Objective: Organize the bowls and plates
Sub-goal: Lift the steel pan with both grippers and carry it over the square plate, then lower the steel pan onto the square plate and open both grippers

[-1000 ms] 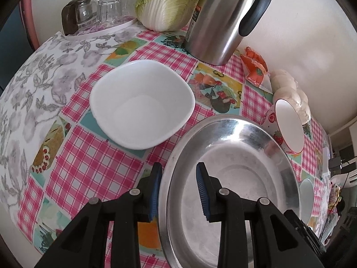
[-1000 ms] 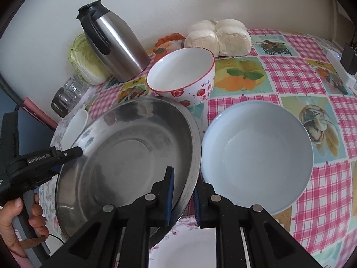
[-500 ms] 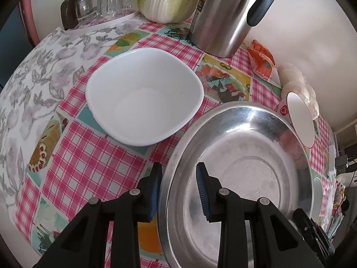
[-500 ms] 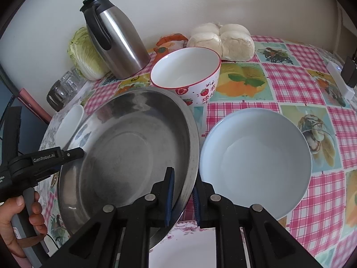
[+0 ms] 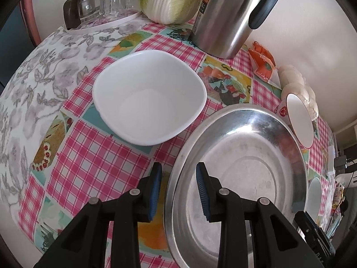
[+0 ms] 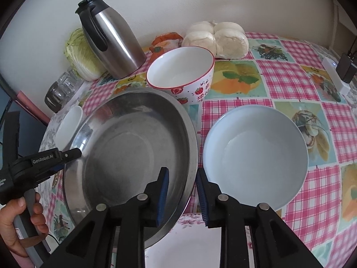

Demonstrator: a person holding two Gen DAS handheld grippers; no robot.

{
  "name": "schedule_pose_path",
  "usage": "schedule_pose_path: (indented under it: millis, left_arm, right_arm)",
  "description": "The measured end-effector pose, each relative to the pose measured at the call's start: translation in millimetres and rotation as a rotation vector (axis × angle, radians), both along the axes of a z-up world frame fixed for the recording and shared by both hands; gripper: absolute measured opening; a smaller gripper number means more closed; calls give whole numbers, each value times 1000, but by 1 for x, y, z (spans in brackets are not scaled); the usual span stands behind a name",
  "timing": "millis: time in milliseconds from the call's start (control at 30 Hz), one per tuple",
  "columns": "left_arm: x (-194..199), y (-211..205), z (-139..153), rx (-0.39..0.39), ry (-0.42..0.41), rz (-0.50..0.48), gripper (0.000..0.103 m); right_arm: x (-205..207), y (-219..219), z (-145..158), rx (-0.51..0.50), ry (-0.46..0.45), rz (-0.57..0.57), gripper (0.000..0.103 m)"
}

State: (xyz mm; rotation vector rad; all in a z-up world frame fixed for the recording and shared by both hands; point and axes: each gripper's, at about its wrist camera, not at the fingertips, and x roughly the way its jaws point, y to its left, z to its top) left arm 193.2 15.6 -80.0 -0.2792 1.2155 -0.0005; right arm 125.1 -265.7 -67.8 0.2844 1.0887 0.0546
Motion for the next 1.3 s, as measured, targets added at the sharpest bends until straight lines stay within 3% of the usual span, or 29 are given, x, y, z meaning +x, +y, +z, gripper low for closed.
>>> schedule_pose_path:
  millis: [333, 767, 1000, 1233, 1267, 1300]
  left_arm:
    - [-4, -8, 10, 27, -5, -53, 32]
    - [1, -13, 7, 52, -31, -69, 33]
    - [1, -10, 7, 37, -6, -57, 36]
    - [-2, -5, 14, 51, -4, -43, 53]
    - [-2, -6, 16, 60, -5, -45, 59]
    - [-3, -6, 17, 70, -7, -47, 62]
  right_arm:
    - [-5, 5, 4, -21, 56, 16, 30]
    - [-2, 6, 5, -35, 23, 4, 30]
    - [-1, 4, 5, -28, 30, -3, 30]
    - [-6, 3, 18, -41, 27, -13, 31]
    - [-7, 3, 21, -44, 21, -13, 33]
    - [-8, 4, 24, -50, 13, -14, 43]
